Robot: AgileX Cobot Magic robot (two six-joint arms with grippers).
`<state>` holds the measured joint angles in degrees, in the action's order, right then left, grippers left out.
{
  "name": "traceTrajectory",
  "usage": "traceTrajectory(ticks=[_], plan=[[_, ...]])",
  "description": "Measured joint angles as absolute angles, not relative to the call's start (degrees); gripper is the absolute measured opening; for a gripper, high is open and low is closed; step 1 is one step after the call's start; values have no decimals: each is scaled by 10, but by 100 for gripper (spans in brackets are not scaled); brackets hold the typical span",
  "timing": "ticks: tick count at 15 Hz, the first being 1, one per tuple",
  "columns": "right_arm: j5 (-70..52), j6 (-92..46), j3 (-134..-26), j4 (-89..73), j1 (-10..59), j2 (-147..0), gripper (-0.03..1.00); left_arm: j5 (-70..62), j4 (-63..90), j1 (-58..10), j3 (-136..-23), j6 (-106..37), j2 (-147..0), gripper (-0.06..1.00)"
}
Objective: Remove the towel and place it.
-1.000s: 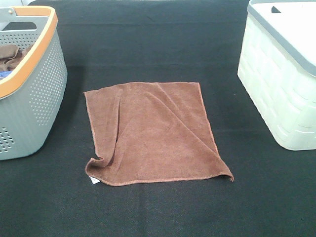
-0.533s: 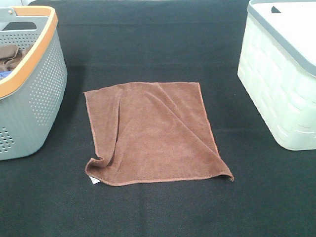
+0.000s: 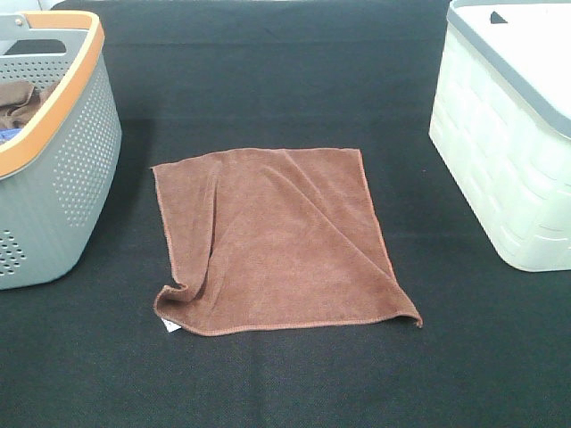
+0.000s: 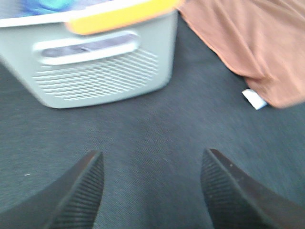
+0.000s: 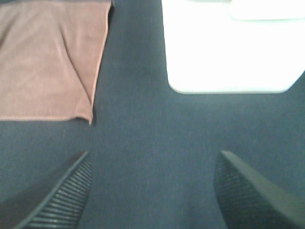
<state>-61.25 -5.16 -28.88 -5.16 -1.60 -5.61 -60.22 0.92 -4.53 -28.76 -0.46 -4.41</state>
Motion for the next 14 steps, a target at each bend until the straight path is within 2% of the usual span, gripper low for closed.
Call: traceTrajectory(ticks=[3, 14], plan=[[-613, -52, -289, -52, -16, 1, 69, -602, 9, -45, -288, -5, -5, 58], [-612, -52, -289, -52, -16, 4, 69, -602, 7, -45, -288, -5, 3, 58]])
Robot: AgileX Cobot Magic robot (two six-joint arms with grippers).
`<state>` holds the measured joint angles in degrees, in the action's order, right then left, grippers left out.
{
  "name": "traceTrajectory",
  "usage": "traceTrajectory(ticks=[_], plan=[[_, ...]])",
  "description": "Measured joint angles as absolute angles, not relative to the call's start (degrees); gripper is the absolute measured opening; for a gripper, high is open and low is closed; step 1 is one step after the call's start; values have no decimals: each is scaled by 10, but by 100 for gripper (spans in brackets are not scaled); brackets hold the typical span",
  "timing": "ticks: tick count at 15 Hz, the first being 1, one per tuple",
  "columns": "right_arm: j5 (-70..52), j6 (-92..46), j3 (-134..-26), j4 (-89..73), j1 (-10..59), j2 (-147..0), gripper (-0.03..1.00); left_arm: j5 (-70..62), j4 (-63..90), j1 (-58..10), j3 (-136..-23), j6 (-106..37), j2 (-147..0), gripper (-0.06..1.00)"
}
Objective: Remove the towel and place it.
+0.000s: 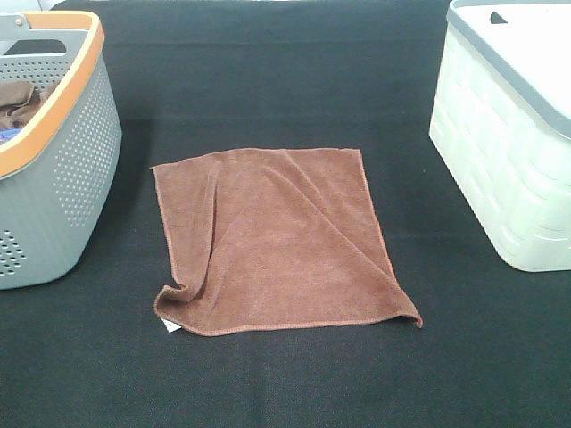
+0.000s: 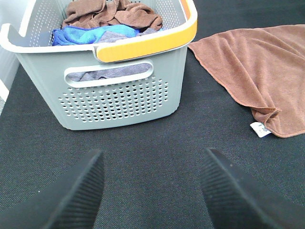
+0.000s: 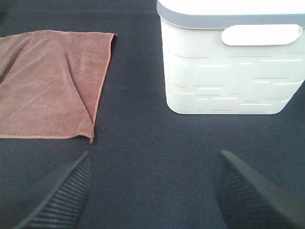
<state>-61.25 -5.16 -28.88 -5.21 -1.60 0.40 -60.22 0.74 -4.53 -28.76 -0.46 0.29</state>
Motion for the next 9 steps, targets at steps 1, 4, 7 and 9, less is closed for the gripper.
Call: traceTrajectory(ticks=[1, 4, 7, 9], plan=[[-612, -52, -289, -52, -16, 4, 69, -602, 7, -45, -288, -5, 3, 58], [-612, -52, -289, -52, -16, 4, 69, -602, 7, -45, -288, -5, 3, 58], [-612, -52, -289, -52, -16, 4, 69, -602, 7, -45, -288, -5, 3, 58], [-612, -52, -289, -52, -16, 4, 69, -602, 7, -45, -288, -5, 3, 58]])
